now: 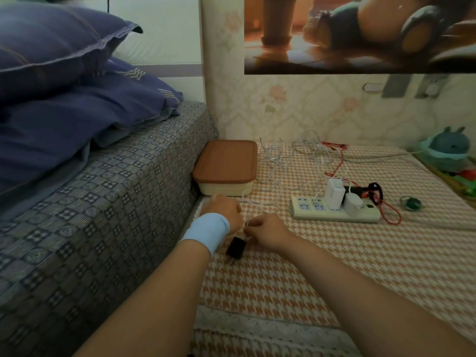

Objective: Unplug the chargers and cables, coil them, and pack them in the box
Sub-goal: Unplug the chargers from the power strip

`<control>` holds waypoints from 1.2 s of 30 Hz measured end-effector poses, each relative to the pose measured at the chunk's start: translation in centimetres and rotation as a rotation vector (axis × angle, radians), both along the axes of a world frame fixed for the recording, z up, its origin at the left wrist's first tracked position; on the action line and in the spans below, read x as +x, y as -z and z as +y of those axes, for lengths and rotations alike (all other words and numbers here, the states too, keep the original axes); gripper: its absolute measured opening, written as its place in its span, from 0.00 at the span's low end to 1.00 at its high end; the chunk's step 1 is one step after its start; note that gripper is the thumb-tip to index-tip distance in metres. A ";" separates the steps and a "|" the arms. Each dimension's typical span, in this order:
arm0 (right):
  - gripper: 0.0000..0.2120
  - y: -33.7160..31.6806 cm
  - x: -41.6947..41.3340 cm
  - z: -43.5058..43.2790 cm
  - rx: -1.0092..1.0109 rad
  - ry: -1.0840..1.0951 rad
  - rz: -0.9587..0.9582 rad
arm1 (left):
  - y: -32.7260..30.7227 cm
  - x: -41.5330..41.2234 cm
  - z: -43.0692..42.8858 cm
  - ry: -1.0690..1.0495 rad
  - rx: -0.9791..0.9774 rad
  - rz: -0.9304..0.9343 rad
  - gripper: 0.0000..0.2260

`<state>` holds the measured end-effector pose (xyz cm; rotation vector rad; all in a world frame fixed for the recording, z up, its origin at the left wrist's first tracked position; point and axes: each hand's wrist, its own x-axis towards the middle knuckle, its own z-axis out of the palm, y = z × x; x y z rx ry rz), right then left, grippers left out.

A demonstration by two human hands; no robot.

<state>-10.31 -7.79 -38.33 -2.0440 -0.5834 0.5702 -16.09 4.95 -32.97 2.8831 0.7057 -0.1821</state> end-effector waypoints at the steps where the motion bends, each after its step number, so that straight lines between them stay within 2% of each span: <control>1: 0.10 -0.4 0.4 -0.6 0.009 0.011 -0.043 | -0.2 0.3 -0.6 0.010 0.032 -0.087 0.13; 3: 0.10 -1.6 1.6 -2.5 0.000 0.055 -0.172 | -0.5 1.2 -1.8 0.040 -0.005 -0.282 0.08; 5: 0.10 -2.8 3.1 -4.9 -0.001 0.152 -0.349 | -0.7 2.3 -3.0 0.114 -0.102 -0.434 0.06; 8: 0.09 -3.7 5.5 -8.5 0.045 0.375 -0.553 | -1.0 4.6 -5.6 0.239 -0.181 -0.555 0.08; 11: 0.11 -3.5 8.1 -12.1 -0.051 0.576 -0.719 | -0.7 7.4 -8.7 0.316 -0.224 -0.585 0.09; 14: 0.16 -2.5 10.6 -15.3 -0.160 0.670 -0.713 | 0.3 10.3 -11.4 0.385 -0.195 -0.528 0.12; 18: 0.19 -1.0 13.4 -17.3 -0.295 0.540 -0.604 | 1.9 13.7 -13.6 0.427 -0.170 -0.422 0.17; 23: 0.19 0.3 15.5 -17.2 -0.266 0.320 -0.515 | 3.7 16.6 -14.2 0.452 -0.158 -0.368 0.25; 28: 0.22 1.3 16.2 -18.5 -0.156 0.199 -0.481 | 5.1 18.7 -14.3 0.415 -0.279 -0.433 0.26; 30: 0.26 1.5 15.9 -18.1 -0.174 0.253 -0.490 | 5.2 19.2 -15.0 0.391 -0.384 -0.483 0.26; 32: 0.25 1.8 15.9 -17.4 -0.196 0.391 -0.493 | 5.4 19.8 -16.0 0.323 -0.498 -0.535 0.26; 34: 0.24 2.0 16.1 -16.7 -0.244 0.487 -0.482 | 5.8 20.1 -16.3 0.292 -0.500 -0.578 0.24; 36: 0.23 1.9 16.2 -16.1 -0.334 0.489 -0.504 | 6.1 20.1 -15.9 0.328 -0.445 -0.601 0.21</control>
